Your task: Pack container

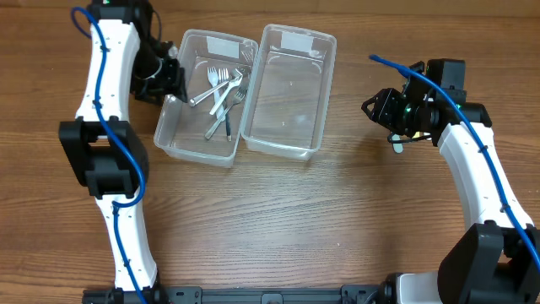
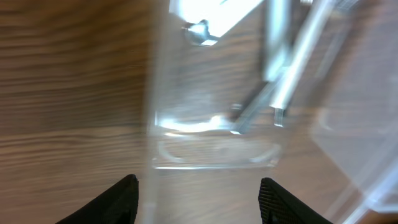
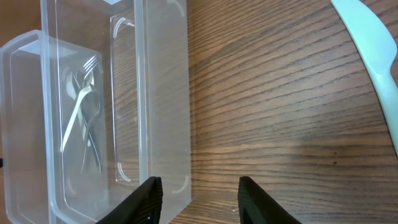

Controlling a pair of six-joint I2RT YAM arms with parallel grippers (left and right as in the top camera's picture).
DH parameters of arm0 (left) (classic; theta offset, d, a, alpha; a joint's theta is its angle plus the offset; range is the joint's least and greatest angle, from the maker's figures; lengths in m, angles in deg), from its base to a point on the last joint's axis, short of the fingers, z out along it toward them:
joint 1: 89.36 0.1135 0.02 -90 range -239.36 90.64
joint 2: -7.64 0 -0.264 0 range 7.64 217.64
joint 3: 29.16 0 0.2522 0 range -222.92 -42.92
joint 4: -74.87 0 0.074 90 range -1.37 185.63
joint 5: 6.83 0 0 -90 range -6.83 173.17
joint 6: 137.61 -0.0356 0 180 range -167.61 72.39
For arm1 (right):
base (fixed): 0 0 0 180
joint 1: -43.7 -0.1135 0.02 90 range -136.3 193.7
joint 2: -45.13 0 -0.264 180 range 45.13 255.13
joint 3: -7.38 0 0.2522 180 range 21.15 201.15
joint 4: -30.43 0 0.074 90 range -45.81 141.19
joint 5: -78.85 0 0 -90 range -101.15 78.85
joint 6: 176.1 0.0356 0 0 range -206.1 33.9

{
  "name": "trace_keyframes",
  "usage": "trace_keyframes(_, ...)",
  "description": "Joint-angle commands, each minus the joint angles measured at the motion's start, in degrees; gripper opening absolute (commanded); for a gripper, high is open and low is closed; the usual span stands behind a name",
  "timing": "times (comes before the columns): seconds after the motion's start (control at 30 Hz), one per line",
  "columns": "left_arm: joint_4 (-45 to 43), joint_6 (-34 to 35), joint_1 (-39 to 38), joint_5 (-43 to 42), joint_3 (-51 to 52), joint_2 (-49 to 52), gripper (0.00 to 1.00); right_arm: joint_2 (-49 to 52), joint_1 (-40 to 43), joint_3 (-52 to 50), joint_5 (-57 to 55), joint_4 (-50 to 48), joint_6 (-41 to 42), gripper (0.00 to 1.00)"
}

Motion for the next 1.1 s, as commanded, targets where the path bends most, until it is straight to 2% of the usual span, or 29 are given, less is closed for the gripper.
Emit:
trace_keyframes(0.0, -0.11, -0.87, -2.84, -7.15, 0.46, -1.44, 0.63, -0.57, -0.13, 0.87, -0.57, -0.28, -0.22, 0.42)
trace_keyframes(0.37, -0.02, 2.25, -4.37, -7.67, 0.46, -1.44, 0.63, -0.57, -0.13, 0.87, -0.57, -0.07, -0.22, 0.42)
trace_keyframes(0.5, -0.09, 2.43, -4.44, -8.85, 0.46, -1.44, 0.60, -0.57, -0.15, 0.85, -0.55, -0.04, -0.15, 0.46)
trace_keyframes(0.53, -0.09, 2.58, -4.44, -8.85, 0.46, -1.44, 0.58, -0.57, -0.22, 0.81, -0.59, -0.09, -0.15, 0.45)
trace_keyframes(0.63, -0.83, 2.51, -4.42, -9.22, 0.35, -1.49, 0.56, -0.13, -0.26, 0.79, -1.42, -0.13, 0.17, 0.34)
trace_keyframes(0.73, -3.52, -1.66, -4.07, -17.70, -1.07, -2.19, 0.52, 0.20, -0.26, 0.79, -1.20, -1.53, 1.36, 0.20)
trace_keyframes(0.9, -5.77, -2.99, -3.54, -19.71, -5.75, -4.68, 0.52, 0.92, -0.26, 0.79, -0.98, -8.50, 1.38, 0.19)
trace_keyframes(1.07, -5.55, -0.70, -1.62, -13.22, -10.73, -7.85, 0.58, 4.98, -0.31, 0.79, 0.79, -14.88, 5.79, 0.16)
